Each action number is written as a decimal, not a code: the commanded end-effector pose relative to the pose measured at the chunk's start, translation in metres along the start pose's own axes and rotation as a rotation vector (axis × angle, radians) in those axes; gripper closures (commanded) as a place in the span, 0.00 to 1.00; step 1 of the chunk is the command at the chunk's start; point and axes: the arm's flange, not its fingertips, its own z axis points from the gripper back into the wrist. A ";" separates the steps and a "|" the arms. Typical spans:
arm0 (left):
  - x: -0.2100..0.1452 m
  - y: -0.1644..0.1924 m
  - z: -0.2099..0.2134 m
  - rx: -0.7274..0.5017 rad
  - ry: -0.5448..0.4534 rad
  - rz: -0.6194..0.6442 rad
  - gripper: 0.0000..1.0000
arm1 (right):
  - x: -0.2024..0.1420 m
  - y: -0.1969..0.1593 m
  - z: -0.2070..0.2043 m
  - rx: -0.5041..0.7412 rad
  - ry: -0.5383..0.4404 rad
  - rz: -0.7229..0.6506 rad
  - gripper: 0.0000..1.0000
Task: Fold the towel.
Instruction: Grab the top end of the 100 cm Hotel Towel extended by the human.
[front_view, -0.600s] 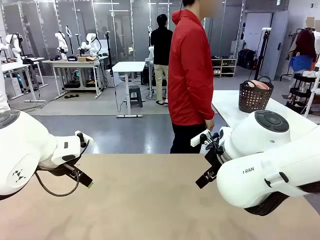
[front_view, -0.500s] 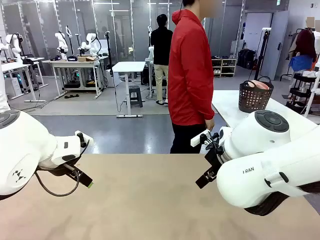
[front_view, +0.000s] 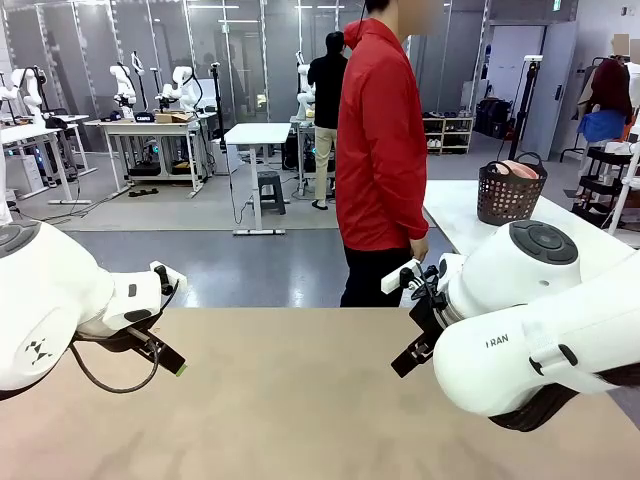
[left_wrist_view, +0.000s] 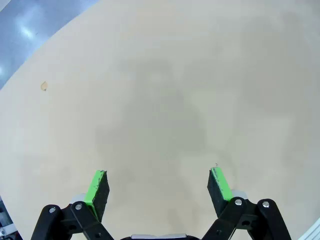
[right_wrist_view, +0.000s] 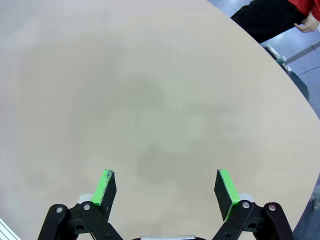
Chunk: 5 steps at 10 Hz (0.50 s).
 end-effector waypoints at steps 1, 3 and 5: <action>0.000 0.000 0.000 0.000 0.000 0.001 0.00 | 0.000 0.000 0.000 0.000 0.000 -0.003 0.00; 0.000 0.000 0.000 0.000 0.000 0.001 0.00 | 0.000 0.000 0.000 0.000 0.000 -0.003 0.00; 0.015 0.005 0.021 -0.024 -0.018 -0.030 0.00 | 0.010 -0.005 0.024 -0.004 0.002 -0.028 0.00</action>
